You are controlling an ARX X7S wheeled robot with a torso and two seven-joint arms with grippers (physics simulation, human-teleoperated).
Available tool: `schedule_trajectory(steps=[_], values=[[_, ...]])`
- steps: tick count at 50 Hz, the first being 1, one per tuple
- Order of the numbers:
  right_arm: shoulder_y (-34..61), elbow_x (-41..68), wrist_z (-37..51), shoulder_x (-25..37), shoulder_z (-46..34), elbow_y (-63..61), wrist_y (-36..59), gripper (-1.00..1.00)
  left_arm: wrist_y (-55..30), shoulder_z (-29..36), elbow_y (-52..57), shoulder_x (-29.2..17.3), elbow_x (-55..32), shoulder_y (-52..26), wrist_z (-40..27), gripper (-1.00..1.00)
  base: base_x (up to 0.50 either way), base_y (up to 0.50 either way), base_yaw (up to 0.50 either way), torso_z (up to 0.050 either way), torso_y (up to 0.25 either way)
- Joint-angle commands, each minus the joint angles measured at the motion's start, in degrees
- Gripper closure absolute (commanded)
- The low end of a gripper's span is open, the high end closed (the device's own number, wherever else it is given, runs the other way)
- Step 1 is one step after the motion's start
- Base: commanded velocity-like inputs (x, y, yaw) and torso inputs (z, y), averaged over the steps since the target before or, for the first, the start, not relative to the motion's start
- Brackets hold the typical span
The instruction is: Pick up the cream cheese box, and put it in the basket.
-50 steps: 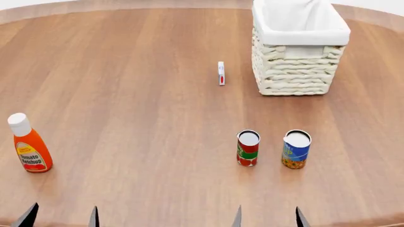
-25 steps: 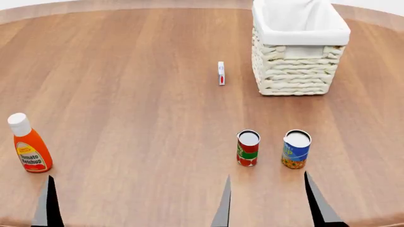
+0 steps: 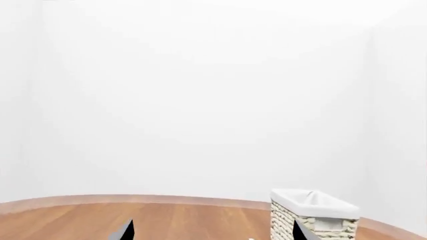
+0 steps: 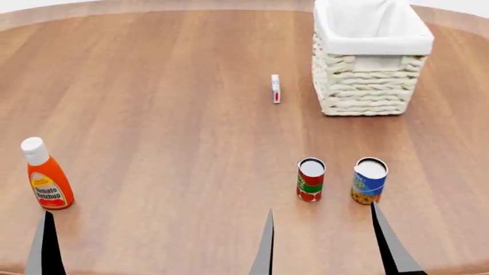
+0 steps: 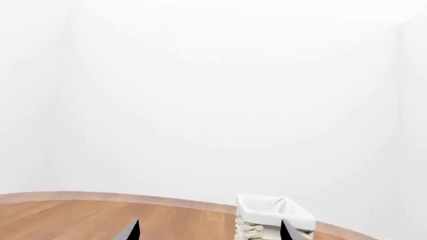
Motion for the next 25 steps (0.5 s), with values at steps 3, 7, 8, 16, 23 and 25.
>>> schedule_trajectory(steps=[3,7,8,16,23,25], values=[[0.05,0.07,0.66,0.67,-0.42,-0.22,-0.03,-1.00,0.32,0.63,0.24,-0.76,-0.20,0.07,-0.77,-1.00,0.00,0.12,0.00,0.000,0.000],[0.12,0.24,0.89,0.81,-0.30,-0.04,-0.12,-1.00,0.44,0.89,0.24,-0.95,-0.22,0.10,-0.94,-1.00,0.00,0.12,0.00,0.000,0.000],[0.14,0.24,0.93,0.86,-0.35,0.07,-0.18,-1.00,0.46,0.95,0.21,-1.00,-0.24,0.09,-0.99,-1.00,0.00,0.12,0.00,0.000,0.000],[0.86,-0.19,2.34,0.42,-0.15,0.00,1.14,-1.00,0.84,1.18,0.01,-1.35,-0.49,0.11,-1.33,-1.00,0.00,0.06,0.00,0.000,0.000],[0.87,0.44,2.15,0.88,-0.40,-0.57,1.84,-1.00,1.32,1.59,-0.28,-1.64,-0.23,0.17,-1.62,-1.00,0.00,0.00,0.00,0.000,0.000],[0.84,0.55,2.09,1.02,-0.59,-0.30,1.62,-1.00,1.50,1.60,-0.48,-1.71,-0.29,0.16,-1.70,-1.00,0.04,0.00,0.00,0.000,0.000]])
